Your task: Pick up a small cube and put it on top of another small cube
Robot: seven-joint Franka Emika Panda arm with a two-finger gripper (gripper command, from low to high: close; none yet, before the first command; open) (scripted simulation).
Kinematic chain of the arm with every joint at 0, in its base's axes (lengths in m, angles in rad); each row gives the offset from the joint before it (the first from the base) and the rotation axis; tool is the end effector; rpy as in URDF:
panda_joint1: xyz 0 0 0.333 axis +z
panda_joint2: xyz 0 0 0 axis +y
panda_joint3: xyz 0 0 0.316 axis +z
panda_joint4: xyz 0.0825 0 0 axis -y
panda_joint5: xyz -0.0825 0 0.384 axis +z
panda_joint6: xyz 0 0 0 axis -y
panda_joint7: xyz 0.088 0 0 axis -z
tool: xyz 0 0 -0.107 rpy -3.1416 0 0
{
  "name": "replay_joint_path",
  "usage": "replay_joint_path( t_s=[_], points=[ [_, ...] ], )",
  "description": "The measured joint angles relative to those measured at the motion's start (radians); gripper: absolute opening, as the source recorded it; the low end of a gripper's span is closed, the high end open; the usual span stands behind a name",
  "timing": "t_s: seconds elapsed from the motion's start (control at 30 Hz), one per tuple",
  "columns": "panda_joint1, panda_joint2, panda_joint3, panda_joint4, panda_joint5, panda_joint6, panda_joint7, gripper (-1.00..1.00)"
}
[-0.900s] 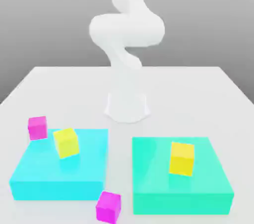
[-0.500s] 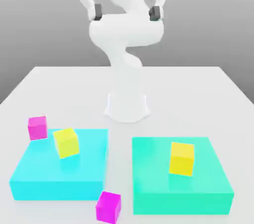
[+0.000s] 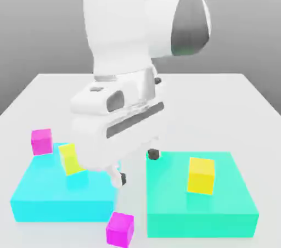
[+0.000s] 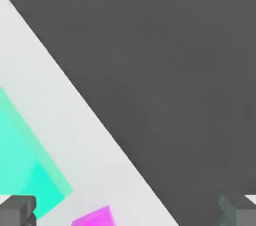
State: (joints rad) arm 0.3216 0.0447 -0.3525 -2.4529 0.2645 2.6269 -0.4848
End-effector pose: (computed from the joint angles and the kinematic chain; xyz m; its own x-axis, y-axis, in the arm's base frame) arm 0.4931 -0.0219 0.2936 0.9602 0.2219 0.1699 0.2366 -0.9690 -0.0717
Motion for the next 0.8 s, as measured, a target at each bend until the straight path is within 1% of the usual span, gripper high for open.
replay_joint_path(
  t_s=[0.1,0.27,0.33,0.43,0.47,0.67,0.73,0.8],
  points=[
    [-0.015,0.08,0.008,-0.017,0.001,0.036,-0.112,0.0],
    [-0.044,0.207,0.021,-0.042,-0.035,0.108,-0.258,0.0],
    [-0.071,0.271,0.053,-0.031,-0.003,0.154,-0.3,0.0],
    [-0.132,0.375,0.128,-0.008,0.061,0.232,-0.354,0.0],
    [-0.145,0.393,0.143,-0.004,0.069,0.246,-0.36,-1.0],
    [-0.151,0.402,0.15,-0.002,0.075,0.25,-0.365,-1.0],
    [-0.13,0.364,0.123,-0.011,0.049,0.223,-0.346,-1.0],
    [-0.1,0.302,0.084,-0.026,0.003,0.177,-0.311,-1.0]
  ],
)
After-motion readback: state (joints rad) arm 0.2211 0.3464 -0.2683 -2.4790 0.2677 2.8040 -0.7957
